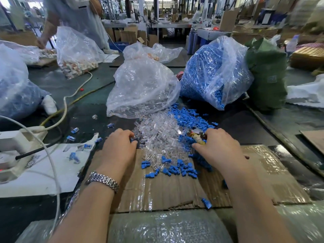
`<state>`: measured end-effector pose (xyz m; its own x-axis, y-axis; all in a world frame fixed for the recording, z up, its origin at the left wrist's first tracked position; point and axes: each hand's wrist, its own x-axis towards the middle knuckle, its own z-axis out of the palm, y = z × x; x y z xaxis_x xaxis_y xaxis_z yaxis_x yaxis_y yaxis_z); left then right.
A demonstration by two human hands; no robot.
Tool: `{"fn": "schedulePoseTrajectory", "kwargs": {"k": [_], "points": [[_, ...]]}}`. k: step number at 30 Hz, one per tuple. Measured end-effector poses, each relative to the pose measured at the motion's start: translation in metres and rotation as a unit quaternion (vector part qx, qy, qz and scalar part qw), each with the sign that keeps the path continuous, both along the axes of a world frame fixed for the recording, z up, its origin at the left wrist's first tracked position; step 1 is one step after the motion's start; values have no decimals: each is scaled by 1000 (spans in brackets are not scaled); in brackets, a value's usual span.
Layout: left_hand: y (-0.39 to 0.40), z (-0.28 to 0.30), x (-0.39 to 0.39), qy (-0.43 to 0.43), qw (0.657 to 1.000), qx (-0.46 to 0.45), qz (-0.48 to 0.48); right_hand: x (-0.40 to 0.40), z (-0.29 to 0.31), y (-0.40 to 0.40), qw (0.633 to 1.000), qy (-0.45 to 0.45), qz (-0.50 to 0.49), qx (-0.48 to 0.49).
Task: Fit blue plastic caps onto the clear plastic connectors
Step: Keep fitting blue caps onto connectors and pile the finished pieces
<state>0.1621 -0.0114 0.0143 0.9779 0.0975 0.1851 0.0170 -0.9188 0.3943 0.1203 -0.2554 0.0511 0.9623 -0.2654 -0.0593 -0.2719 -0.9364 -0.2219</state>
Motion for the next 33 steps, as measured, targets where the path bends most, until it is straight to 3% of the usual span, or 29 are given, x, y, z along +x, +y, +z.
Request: {"fn": "schedulePoseTrajectory", "kwargs": {"k": [6, 10, 12, 15, 17, 19, 21, 25, 27, 28, 29, 31, 33], "points": [[4, -3, 0, -44, 997, -61, 26, 1, -4, 0, 1000, -4, 2, 12], [3, 4, -3, -74, 978, -193, 9, 4, -7, 1, 1000, 5, -1, -1], [-1, 8, -5, -30, 947, -318, -23, 4, -8, 3, 1000, 2, -4, -12], [-10, 11, -10, 51, 863, -495, -88, 5, -6, 9, 996, -84, 28, 2], [-15, 11, -12, 86, 803, -574, -132, 4, -3, 17, 972, -157, 97, 148], [-21, 9, -13, 102, 780, -593, -172, 1, 0, 29, 924, -148, 147, 320], [-25, 8, -13, 102, 785, -580, -193, -1, -2, 36, 897, -127, 175, 386], [-25, 9, -15, 102, 803, -550, -205, 3, -7, 35, 899, -117, 174, 385], [-18, 7, -12, 24, 900, -408, -153, 3, -8, 32, 908, -117, 160, 368], [-12, 6, -10, -34, 952, -288, -101, 4, -7, 30, 911, -125, 151, 362], [-5, 4, -6, -78, 980, -175, -51, 4, -7, 28, 913, -134, 143, 357], [4, -2, 1, -73, 996, -51, -6, 5, -6, 24, 917, -146, 128, 349], [6, -7, 6, -3, 1000, -19, -10, 5, -5, 23, 919, -149, 123, 344]]}}
